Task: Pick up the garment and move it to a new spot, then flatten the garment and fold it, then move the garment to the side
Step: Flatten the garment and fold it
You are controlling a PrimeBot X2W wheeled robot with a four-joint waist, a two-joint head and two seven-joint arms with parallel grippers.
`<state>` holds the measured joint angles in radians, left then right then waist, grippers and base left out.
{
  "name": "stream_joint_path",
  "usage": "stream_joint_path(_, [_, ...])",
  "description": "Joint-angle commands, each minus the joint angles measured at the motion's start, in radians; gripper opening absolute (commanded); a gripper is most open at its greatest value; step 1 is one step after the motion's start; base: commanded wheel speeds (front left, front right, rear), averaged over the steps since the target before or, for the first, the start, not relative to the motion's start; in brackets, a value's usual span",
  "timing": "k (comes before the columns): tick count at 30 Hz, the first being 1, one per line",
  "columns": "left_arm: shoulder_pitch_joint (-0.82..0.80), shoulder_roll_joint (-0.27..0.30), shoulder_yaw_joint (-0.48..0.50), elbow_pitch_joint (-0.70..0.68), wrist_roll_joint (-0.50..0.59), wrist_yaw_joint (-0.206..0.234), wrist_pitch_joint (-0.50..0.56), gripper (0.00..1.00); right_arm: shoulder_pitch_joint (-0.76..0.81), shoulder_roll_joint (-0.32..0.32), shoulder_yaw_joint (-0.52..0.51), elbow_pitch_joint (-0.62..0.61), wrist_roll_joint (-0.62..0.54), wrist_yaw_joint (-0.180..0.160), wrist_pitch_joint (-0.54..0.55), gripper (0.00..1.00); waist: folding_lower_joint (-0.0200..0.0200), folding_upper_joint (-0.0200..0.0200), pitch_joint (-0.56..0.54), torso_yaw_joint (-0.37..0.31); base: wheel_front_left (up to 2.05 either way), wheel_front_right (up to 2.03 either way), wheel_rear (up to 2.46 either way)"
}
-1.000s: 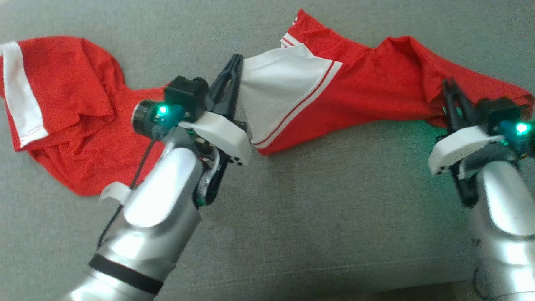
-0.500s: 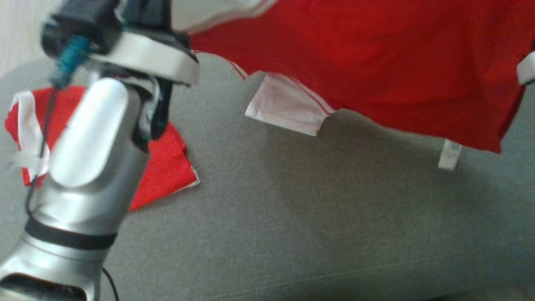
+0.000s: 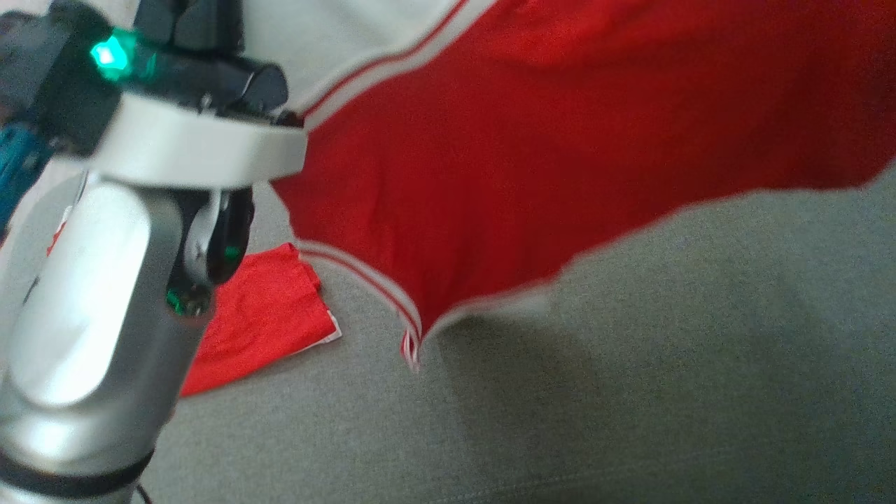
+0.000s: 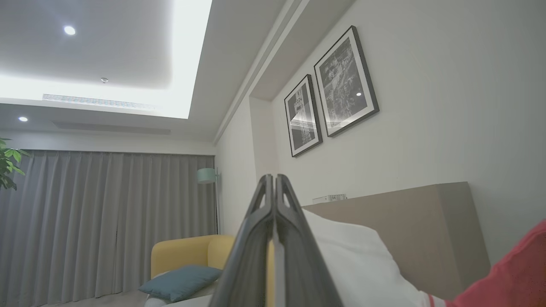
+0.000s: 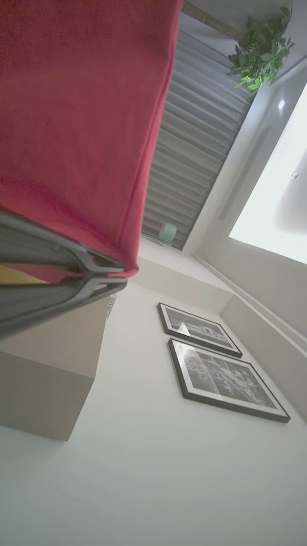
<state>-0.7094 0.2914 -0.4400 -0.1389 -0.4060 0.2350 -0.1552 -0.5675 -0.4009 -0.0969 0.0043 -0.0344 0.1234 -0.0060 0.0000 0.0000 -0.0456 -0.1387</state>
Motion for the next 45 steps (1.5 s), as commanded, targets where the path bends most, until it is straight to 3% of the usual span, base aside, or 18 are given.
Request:
stream_joint_path(1, [-0.039,0.047,0.052,-0.053,0.007,0.011,0.018,0.00,-0.002,0.000,-0.004,-0.060,0.013,0.007,0.022,0.00,0.0000,0.0000,-0.002,0.003,0.00,0.00,0.00])
stream_joint_path(7, [-0.028,0.103,0.071,-0.158,0.017,0.035,0.111,0.00,0.079,0.033,-0.066,-0.224,0.034,0.007,0.130,0.00,0.0000,0.0000,0.019,-0.004,0.00,0.00,0.00])
stream_joint_path(12, [-0.097,0.118,0.057,-0.078,0.008,-0.006,0.148,0.00,0.033,0.032,-0.027,-0.192,0.064,0.007,0.185,0.00,0.0000,0.0000,0.082,-0.017,0.00,0.00,0.00])
stream_joint_path(17, [-0.269,0.124,0.053,0.114,0.005,-0.077,0.151,0.00,-0.153,0.009,0.060,-0.020,0.115,0.007,0.181,0.00,0.0000,0.0000,0.227,-0.030,0.00,0.00,0.00])
stream_joint_path(23, [-0.574,0.079,0.043,0.412,0.029,-0.158,0.081,0.00,-0.497,0.012,0.174,0.313,0.160,0.007,0.095,0.00,0.0000,0.0000,0.364,-0.019,0.00,0.00,0.00])
stream_joint_path(32, [-0.870,-0.021,0.044,0.682,0.070,-0.176,-0.082,0.00,-0.839,0.016,0.201,0.656,0.082,0.007,-0.167,0.00,0.0000,0.0000,0.428,0.025,0.00,0.00,0.00])
stream_joint_path(38, [-0.841,-0.067,0.008,0.731,0.098,-0.219,-0.105,0.00,-0.819,0.063,0.193,0.795,0.089,0.007,-0.245,0.00,0.0000,0.0000,0.457,0.039,0.00,0.00,0.00])
stream_joint_path(45, [-0.600,-0.080,-0.030,0.656,0.129,-0.268,-0.106,0.00,-0.626,0.115,0.248,0.855,0.155,0.007,-0.255,0.00,0.0000,0.0000,0.458,0.049,0.00,0.00,0.00])
